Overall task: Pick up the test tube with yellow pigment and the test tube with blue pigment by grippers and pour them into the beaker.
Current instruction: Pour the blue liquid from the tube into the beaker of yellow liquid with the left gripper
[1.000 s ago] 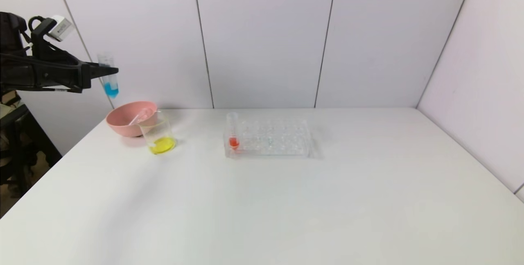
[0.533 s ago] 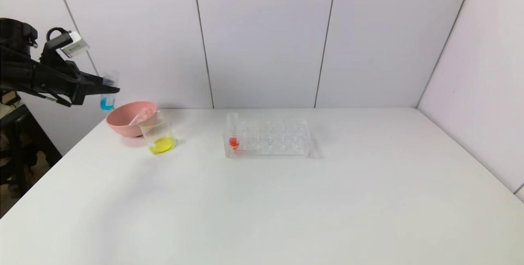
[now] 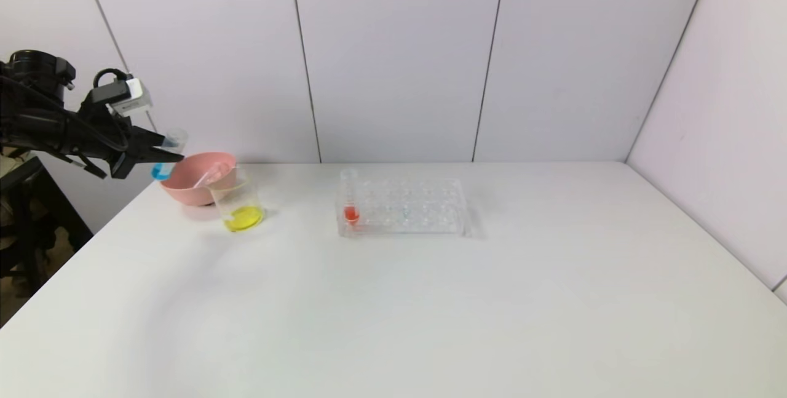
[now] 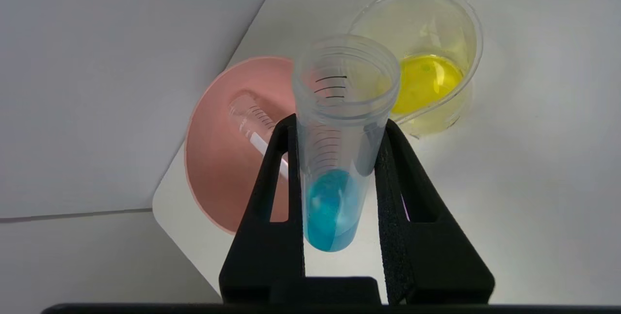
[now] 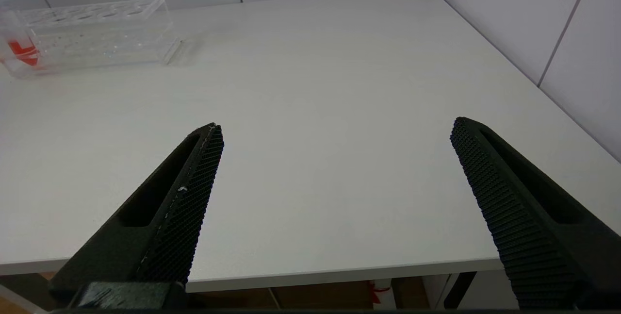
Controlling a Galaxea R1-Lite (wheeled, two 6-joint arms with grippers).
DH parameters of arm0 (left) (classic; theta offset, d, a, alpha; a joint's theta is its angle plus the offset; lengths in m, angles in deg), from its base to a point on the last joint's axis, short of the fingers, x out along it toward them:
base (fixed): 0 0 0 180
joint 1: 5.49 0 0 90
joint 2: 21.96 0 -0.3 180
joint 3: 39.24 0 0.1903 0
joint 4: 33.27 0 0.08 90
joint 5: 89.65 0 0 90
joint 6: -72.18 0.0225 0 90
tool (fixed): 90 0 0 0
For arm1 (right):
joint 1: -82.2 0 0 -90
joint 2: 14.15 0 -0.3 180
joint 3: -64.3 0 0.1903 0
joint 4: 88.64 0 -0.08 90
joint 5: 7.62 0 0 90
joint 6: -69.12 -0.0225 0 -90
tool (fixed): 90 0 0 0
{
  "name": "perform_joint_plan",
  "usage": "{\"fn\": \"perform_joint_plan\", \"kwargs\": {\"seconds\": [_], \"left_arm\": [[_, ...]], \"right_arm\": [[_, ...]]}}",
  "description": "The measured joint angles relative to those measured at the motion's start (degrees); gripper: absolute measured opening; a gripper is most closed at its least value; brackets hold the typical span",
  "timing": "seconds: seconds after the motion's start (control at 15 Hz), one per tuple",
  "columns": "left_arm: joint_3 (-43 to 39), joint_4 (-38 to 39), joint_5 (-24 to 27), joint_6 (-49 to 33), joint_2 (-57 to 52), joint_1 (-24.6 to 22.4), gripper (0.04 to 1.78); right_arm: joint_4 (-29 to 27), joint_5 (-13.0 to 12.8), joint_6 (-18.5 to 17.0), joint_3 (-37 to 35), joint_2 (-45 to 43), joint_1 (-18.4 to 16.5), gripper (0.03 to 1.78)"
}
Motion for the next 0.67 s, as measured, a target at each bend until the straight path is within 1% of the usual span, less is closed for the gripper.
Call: {"fn": "perform_joint_plan", "kwargs": {"seconds": [0.33, 0.6, 0.67], "left_arm": [[0.5, 0.7, -6.3, 7.0, 1.0, 0.4, 0.44], [0.7, 2.0, -11.4, 10.2, 1.2, 1.7, 0.44], [0.7, 2.9, -11.8, 10.4, 1.3, 2.3, 0.44]], "right_arm": [[0.0, 0.0, 0.0, 0.0, 0.0, 0.0, 1.71], [0.0, 0.0, 0.0, 0.0, 0.0, 0.0, 1.71], [0.0, 0.0, 0.0, 0.0, 0.0, 0.0, 1.71]]}}
